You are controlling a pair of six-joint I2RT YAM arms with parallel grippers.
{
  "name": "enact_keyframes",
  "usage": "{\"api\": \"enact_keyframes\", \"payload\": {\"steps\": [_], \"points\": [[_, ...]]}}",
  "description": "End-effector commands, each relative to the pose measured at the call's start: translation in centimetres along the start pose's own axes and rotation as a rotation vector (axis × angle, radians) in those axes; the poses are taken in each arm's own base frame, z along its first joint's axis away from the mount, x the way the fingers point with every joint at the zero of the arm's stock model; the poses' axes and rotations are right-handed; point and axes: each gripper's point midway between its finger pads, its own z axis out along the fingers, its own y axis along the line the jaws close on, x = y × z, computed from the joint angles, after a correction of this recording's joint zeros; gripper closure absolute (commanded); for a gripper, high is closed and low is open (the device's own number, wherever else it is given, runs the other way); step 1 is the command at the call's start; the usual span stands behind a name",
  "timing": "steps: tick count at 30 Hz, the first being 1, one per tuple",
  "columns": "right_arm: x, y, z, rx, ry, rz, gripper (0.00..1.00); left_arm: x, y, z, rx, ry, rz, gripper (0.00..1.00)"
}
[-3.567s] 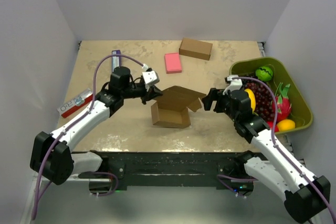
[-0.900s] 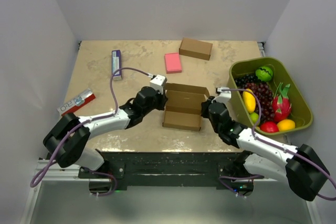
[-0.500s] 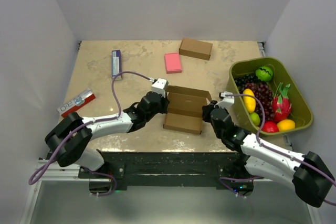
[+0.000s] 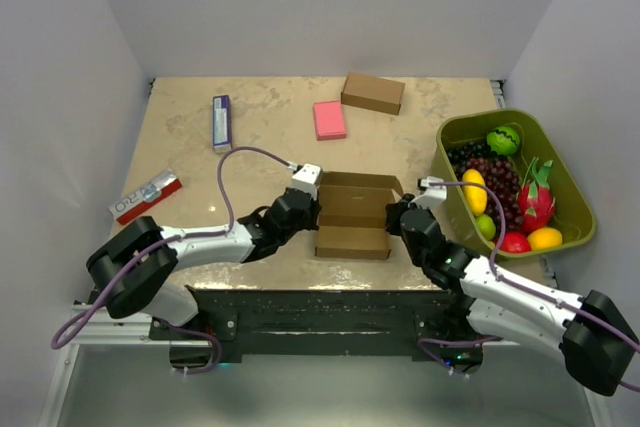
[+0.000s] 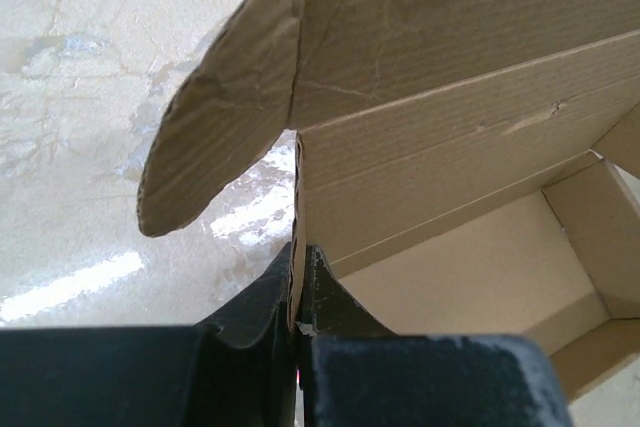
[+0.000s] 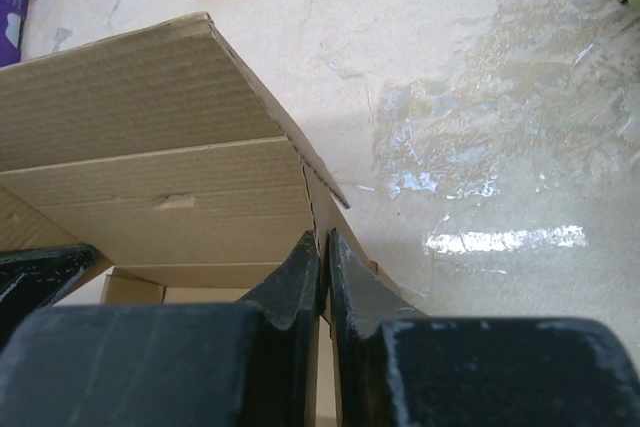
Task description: Fold the paper box
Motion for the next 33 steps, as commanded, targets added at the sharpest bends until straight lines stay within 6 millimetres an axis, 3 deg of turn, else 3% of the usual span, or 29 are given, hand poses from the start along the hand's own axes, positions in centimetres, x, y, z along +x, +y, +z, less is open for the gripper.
{"api": "enact_keyframes", "payload": {"steps": [1,5,13,15,16,18,20,22,23,26,33], "points": [[-0.1,2.7,0.3,-0.082,0.000,0.030,0.96,-2.2,-1.3,-0.5,0.042,-0.055,0.059,0.97],[-1.7,4.4,1.2,-0.100,-0.049,0.025,0.97,-4.0,-0.6,0.3,-0.007,-0.095,0.124,0.99],[-4.6,7.4,3.7,-0.104,-0.151,-0.017,1.00,-9.5,1.2,1.8,-0.030,-0.227,0.166,1.00],[-5.4,7.8,4.0,-0.095,-0.184,-0.018,1.00,-9.6,1.2,2.1,-0.013,-0.232,0.187,0.96],[-5.1,7.7,4.4,-0.085,-0.182,-0.028,1.00,-9.9,1.4,2.2,-0.010,-0.243,0.187,0.93],[-5.2,7.6,4.8,-0.070,-0.199,-0.024,1.00,-9.4,1.6,2.6,0.005,-0.224,0.190,0.77],[-4.5,7.3,5.3,-0.056,-0.195,-0.029,1.00,-9.2,2.1,2.6,0.009,-0.211,0.186,0.53],[-4.1,7.2,5.5,-0.054,-0.189,-0.030,1.00,-8.9,2.5,2.3,0.007,-0.206,0.185,0.41],[-3.6,7.0,5.7,-0.048,-0.182,-0.036,1.00,-9.3,2.4,1.7,0.015,-0.220,0.182,0.30],[-3.7,7.0,5.6,-0.053,-0.184,-0.041,1.00,-9.5,2.9,0.5,0.032,-0.228,0.189,0.16],[-3.9,7.2,5.3,-0.078,-0.187,-0.068,0.99,-10.8,5.1,-1.4,0.163,-0.217,0.169,0.06]]}}
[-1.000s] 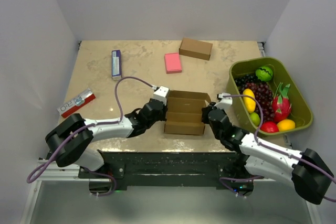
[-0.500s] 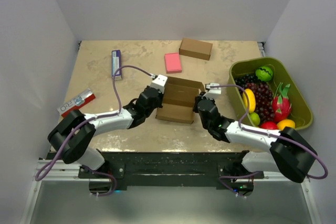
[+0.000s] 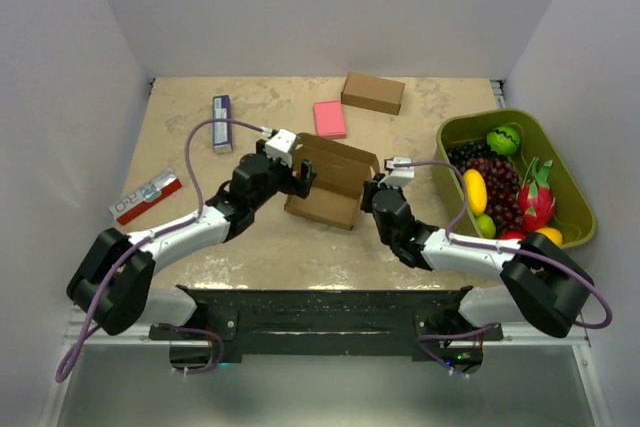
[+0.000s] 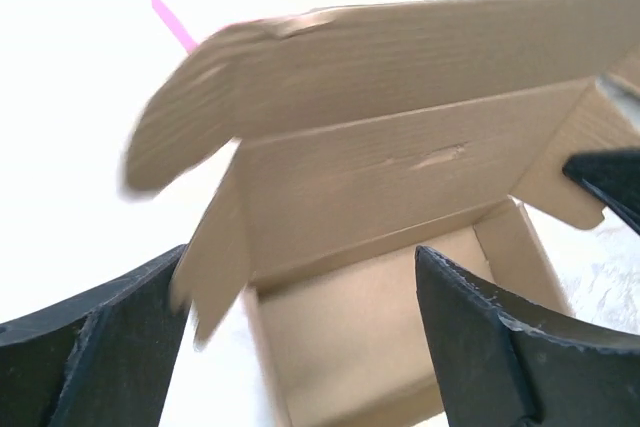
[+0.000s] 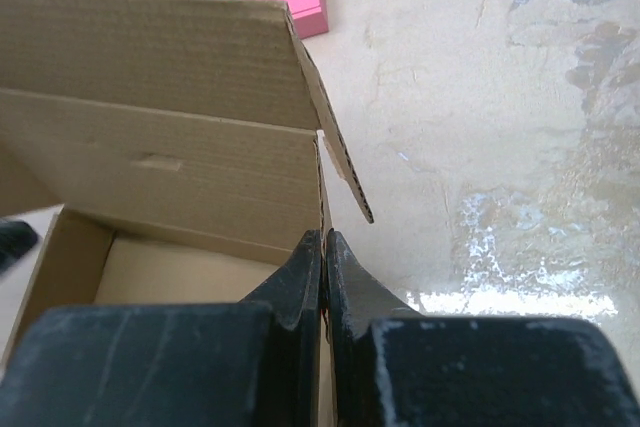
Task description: Fold the paper box
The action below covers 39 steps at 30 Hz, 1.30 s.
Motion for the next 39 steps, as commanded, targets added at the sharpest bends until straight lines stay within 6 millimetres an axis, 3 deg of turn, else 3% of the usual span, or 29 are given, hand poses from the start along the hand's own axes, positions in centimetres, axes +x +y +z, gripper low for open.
{"api": "enact_keyframes", "payload": {"steps": [1,8,15,20,27,32,39], "points": [[-2.8,1.7,-0.2,-0.051,-0.079,0.048,0.99,-2.0,0.2,-1.4,0.127,-0.044,-0.001,0.06],[-2.8,2.2,-0.1,-0.076,-0.072,0.043,0.99,-2.8,2.3,-1.3,0.103,-0.029,0.005,0.08],[-2.9,3.5,-0.7,-0.171,-0.068,0.001,1.00,-5.3,5.4,-0.1,0.124,-0.076,-0.006,0.11],[-3.4,5.1,-1.9,-0.316,-0.069,-0.111,1.00,-6.2,5.6,0.0,0.191,-0.098,0.018,0.10],[-4.3,5.3,-3.1,-0.460,-0.058,-0.223,1.00,-5.4,8.8,-0.1,0.094,-0.074,-0.008,0.06],[-4.3,3.8,-3.0,-0.484,-0.031,-0.234,1.00,-5.6,8.5,-0.4,0.128,-0.093,0.002,0.06],[-4.1,3.6,-3.1,-0.518,-0.011,-0.248,1.00,-5.8,7.3,-0.5,0.231,-0.113,-0.006,0.11]]}}
